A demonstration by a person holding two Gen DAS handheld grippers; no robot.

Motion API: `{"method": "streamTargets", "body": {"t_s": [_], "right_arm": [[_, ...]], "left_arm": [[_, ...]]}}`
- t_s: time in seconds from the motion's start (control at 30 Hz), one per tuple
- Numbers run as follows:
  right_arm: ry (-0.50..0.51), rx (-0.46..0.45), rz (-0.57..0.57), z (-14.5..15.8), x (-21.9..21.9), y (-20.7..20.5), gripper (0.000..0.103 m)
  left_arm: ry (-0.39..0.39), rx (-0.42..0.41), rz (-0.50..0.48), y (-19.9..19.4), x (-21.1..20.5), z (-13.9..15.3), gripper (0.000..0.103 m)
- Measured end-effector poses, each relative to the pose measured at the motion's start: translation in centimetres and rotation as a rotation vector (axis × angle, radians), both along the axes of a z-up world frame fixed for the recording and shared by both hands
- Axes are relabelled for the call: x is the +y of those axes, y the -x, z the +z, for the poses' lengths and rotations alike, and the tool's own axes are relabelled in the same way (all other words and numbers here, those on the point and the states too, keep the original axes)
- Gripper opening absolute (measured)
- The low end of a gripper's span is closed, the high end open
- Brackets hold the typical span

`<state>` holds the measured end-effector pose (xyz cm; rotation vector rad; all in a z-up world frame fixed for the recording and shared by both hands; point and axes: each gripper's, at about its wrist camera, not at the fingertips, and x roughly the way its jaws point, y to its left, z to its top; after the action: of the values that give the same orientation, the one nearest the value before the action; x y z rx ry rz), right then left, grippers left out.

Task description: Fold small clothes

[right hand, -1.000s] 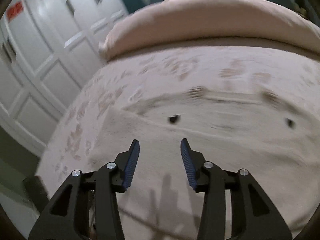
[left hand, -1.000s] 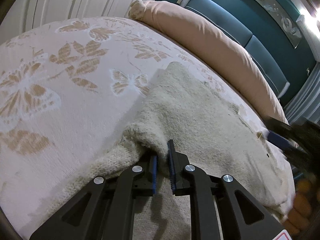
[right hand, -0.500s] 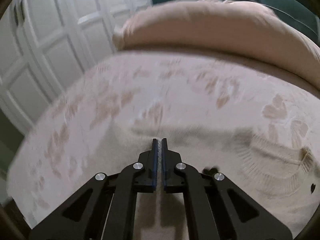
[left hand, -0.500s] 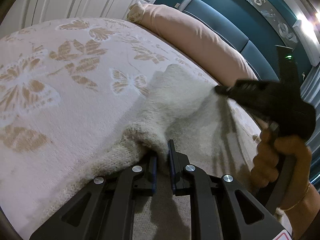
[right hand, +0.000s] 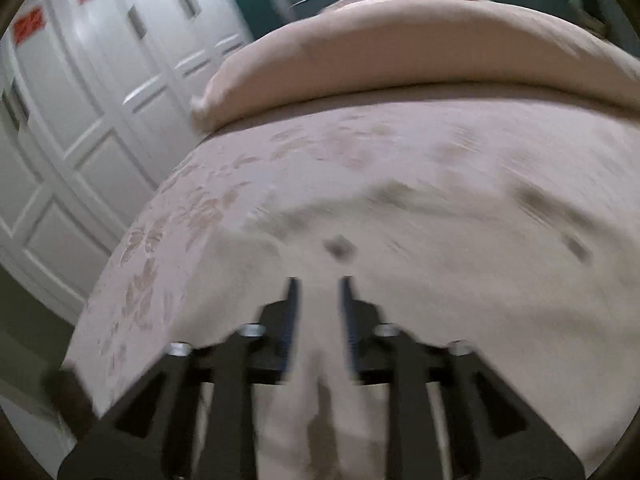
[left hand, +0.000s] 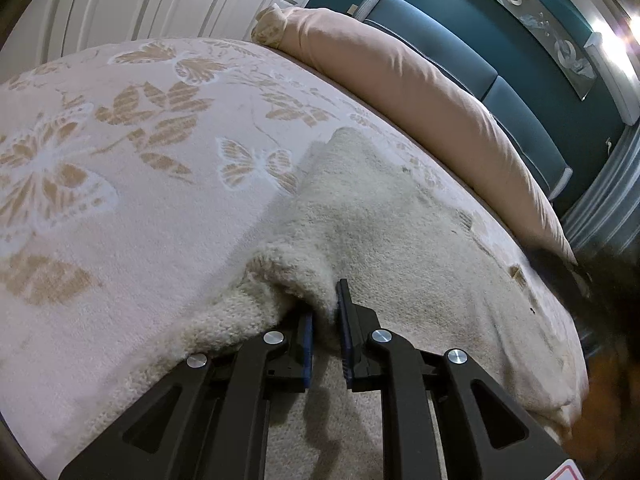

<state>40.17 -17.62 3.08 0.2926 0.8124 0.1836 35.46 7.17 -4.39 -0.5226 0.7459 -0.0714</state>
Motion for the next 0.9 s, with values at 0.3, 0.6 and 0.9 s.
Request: {"method": "streamTargets", "body": {"t_s": [0.3, 0.6, 0.9], "right_arm": [[0.001, 0.176, -0.468, -3.2, -18.7, 26.6, 0.049], [-0.185, 0.252, -0.533, -3.7, -21.3, 40.9, 0.065], [-0.243, 0.247, -0.459, -5.8, -15.7, 41.1, 0.073]], "left_arm": [[0.010, 0.090, -0.037, 2.0, 1.0, 2.1, 0.019], [0.031, 0.244, -0.086, 17.3, 6.9, 4.7, 0.047], [0.041, 0.282, -0.062, 25.5, 8.5, 4.1, 0.073]]}}
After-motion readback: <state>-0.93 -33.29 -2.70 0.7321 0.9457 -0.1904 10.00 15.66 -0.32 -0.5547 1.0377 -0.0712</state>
